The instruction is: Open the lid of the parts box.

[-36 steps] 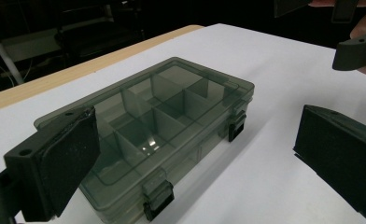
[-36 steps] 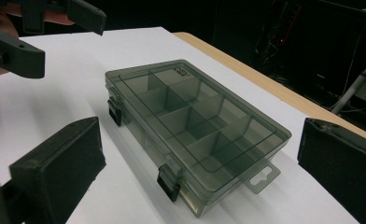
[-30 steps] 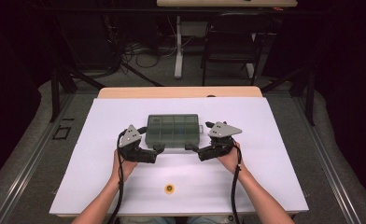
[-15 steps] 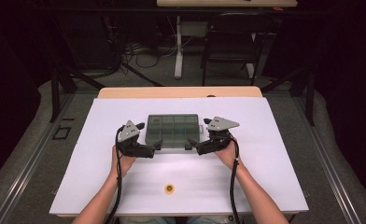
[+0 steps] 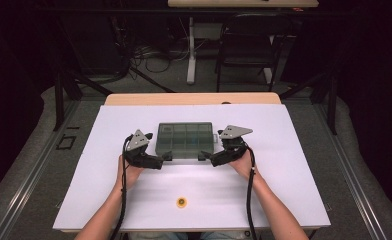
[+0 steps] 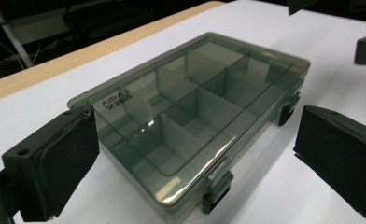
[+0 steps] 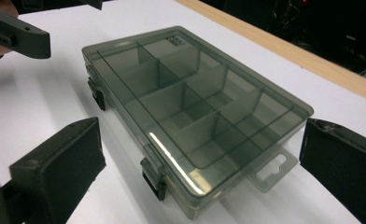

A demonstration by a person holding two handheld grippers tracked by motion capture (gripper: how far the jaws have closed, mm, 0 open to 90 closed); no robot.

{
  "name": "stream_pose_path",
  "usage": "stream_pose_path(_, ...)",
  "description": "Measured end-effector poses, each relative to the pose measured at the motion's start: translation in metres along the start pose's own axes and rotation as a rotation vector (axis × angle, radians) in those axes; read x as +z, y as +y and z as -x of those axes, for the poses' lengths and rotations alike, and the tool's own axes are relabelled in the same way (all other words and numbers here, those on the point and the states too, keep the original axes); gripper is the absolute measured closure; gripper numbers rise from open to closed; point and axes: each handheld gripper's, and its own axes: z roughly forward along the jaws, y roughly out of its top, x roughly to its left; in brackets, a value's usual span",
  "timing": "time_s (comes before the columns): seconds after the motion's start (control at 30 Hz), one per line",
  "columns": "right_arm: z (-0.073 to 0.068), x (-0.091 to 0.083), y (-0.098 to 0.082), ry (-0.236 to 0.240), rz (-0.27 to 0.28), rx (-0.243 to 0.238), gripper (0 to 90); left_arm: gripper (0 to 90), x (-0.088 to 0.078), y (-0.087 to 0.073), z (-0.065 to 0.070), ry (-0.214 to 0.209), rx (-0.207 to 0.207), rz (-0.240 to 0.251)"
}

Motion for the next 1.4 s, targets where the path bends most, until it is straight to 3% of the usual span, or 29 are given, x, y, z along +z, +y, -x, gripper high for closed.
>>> stream_pose_path(0.37, 0.005, 0.004, -0.012, 0.003, -0.072, 0.023, 0.0, 0.0, 0.007, -0.014, -0.011, 0.002, 0.005, -0.067)
stream_pose_path(0.77, 0.010, 0.010, -0.020, 0.021, -0.138, 0.036, 0.0, 0.0, 0.007, -0.022, -0.017, 0.007, 0.015, -0.106)
stream_pose_path(1.0, 0.011, 0.008, -0.021, 0.020, -0.136, 0.030, 8.0, 0.6, 0.006, -0.024, -0.020, -0.013, 0.009, -0.138)
stream_pose_path(1.1, 0.010, 0.007, -0.021, 0.019, -0.136, 0.029, 13.1, 5.1, 0.008, -0.025, -0.020, -0.021, 0.018, -0.163)
stream_pose_path(1.2, 0.009, 0.008, -0.022, 0.020, -0.152, 0.027, 15.0, 15.1, 0.007, -0.026, -0.021, -0.021, 0.031, -0.158)
stream_pose_path(1.3, 0.009, 0.008, -0.022, 0.020, -0.157, 0.026, 16.8, 17.8, 0.006, -0.026, -0.021, -0.021, 0.039, -0.152)
stream_pose_path(1.33, 0.009, 0.008, -0.022, 0.017, -0.161, 0.023, 19.9, 24.0, 0.005, -0.026, -0.021, -0.025, 0.044, -0.151)
stream_pose_path(1.4, 0.009, 0.008, -0.022, 0.020, -0.163, 0.022, 22.3, 28.3, 0.004, -0.027, -0.023, -0.029, 0.047, -0.150)
